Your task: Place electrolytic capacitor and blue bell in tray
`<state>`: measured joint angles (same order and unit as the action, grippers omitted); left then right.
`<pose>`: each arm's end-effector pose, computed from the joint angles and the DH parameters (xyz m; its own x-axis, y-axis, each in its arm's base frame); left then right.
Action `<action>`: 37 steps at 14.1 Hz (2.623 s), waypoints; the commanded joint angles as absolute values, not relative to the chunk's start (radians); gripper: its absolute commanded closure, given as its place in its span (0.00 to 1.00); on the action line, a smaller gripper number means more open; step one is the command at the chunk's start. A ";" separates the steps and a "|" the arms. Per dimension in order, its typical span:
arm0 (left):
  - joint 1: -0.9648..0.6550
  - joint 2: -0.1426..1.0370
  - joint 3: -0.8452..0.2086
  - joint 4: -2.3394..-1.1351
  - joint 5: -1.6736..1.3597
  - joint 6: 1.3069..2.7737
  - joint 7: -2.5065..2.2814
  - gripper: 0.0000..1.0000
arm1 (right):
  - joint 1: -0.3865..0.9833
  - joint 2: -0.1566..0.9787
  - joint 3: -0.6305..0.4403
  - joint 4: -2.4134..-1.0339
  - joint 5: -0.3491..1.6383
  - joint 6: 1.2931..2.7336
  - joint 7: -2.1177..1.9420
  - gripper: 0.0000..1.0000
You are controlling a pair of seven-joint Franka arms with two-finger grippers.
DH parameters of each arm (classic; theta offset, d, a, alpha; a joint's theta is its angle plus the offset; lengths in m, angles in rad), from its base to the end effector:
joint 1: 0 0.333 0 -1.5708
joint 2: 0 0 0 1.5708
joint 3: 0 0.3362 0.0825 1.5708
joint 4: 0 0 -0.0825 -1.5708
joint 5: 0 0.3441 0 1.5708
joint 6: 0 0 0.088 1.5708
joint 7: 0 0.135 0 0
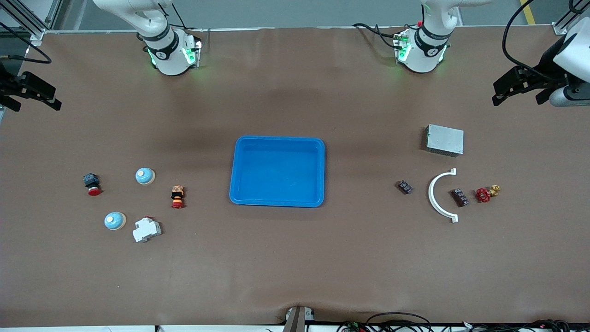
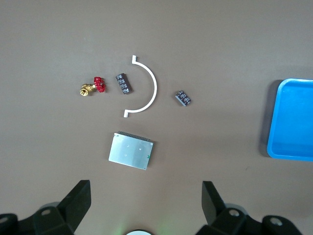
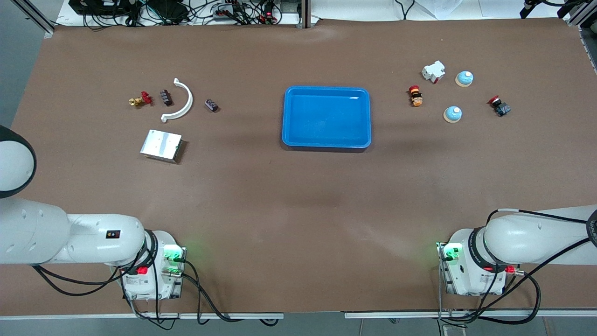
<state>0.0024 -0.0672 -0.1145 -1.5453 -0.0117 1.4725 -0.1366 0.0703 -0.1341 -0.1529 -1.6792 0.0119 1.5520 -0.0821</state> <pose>0.4786 -0.0579 0.6523 0.9997 0.0237 -0.0065 0.0237 -0.9997 0.0031 0.4662 -0.0425 0.6334 1.0000 0.0009 0.0080 0.0012 -0.9995 -0.0317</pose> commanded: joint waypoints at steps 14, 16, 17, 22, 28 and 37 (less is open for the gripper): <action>-0.001 0.049 -0.129 -1.751 0.005 1.658 -0.210 0.00 | 0.069 -0.130 -0.150 -1.660 -0.005 1.531 -0.063 0.00; -0.003 0.041 -0.147 -1.825 0.002 1.742 -0.274 0.00 | 0.069 -0.129 -0.150 -1.660 -0.005 1.528 -0.063 0.00; -0.003 0.035 -0.161 -1.868 -0.002 1.800 -0.329 0.00 | 0.072 -0.129 -0.150 -1.663 -0.003 1.526 -0.063 0.00; -0.003 0.040 -0.253 -2.035 0.005 2.024 -0.557 0.04 | 0.106 -0.121 -0.149 -1.660 -0.005 1.529 -0.063 0.00; -0.003 0.052 -0.276 -2.210 0.008 2.228 -0.751 0.05 | 0.101 -0.046 -0.152 -1.660 -0.008 1.540 -0.080 0.00; 0.006 0.210 -0.272 -2.306 0.008 2.554 -0.975 0.28 | 0.071 0.132 -0.152 -1.836 -0.018 1.859 -0.192 0.00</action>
<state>0.0028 0.1862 -0.2688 -2.3054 -0.0117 2.5092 -0.9231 0.0914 0.1273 -0.1557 -1.7727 -0.0166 1.7922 -0.1696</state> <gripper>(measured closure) 0.242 0.000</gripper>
